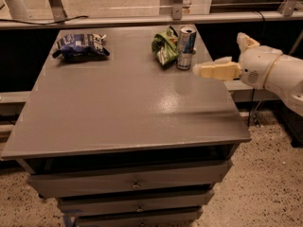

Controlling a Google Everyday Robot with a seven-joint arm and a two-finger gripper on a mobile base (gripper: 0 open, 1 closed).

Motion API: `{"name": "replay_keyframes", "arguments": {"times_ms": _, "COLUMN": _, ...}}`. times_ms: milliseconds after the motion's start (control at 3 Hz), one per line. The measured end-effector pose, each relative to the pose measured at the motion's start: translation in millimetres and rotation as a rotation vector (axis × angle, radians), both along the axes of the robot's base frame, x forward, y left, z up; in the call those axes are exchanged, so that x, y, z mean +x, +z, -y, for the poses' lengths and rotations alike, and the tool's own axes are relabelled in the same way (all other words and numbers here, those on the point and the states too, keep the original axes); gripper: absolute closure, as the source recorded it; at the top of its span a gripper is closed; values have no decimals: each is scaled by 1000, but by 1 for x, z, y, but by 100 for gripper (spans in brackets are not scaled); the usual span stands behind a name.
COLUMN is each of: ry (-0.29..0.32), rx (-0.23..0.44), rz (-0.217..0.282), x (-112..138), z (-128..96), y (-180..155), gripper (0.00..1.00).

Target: Move redbull can near green jalapeno chip bag

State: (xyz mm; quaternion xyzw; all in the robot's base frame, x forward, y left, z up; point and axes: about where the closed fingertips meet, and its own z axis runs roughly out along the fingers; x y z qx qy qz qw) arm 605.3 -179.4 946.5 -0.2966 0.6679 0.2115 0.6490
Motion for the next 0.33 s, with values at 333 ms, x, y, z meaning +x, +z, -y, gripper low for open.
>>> {"name": "replay_keyframes", "arguments": {"times_ms": 333, "ry": -23, "rx": 0, "rz": 1, "x": -6, "z": 16, "y": 1, "gripper": 0}}
